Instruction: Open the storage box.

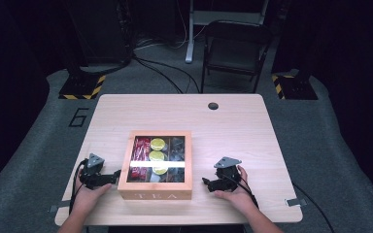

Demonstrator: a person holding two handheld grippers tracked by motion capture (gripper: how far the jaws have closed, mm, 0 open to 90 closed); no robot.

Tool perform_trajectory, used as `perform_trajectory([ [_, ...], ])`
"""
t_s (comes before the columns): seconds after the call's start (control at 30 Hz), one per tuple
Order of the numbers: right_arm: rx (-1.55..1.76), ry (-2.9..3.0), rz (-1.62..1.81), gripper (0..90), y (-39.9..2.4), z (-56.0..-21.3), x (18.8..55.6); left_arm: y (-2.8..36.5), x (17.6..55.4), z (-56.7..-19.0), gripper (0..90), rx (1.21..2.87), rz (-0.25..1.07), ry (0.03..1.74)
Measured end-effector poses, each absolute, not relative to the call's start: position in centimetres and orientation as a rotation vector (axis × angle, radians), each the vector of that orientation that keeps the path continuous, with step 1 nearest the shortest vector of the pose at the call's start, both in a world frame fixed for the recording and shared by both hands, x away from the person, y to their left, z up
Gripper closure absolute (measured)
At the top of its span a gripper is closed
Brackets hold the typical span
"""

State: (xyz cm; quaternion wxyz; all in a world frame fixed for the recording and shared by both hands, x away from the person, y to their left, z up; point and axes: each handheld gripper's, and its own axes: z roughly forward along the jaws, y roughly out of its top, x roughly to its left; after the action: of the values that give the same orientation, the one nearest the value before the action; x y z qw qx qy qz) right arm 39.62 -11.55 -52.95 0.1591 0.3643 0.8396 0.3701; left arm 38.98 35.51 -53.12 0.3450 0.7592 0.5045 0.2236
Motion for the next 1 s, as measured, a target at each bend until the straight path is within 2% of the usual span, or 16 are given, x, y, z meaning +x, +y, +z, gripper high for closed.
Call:
perform_trajectory([
  [0.43,1.054,2.387,1.051,13.3,-11.59,-52.95,39.60,35.59,38.84,-53.01,15.5,1.974,0.577,1.322],
  [0.77,1.060,2.384,1.045,15.1,-11.49,-52.90,39.63,35.87,38.77,-53.03,17.6,1.916,0.559,1.345],
  [0.9,1.089,2.374,1.045,16.8,-11.35,-52.82,39.54,35.91,38.79,-53.06,18.5,1.914,0.567,1.342],
  [1.0,1.085,2.390,1.028,22.8,-11.46,-52.57,39.57,36.04,38.81,-52.93,20.8,1.915,0.558,1.351],
])
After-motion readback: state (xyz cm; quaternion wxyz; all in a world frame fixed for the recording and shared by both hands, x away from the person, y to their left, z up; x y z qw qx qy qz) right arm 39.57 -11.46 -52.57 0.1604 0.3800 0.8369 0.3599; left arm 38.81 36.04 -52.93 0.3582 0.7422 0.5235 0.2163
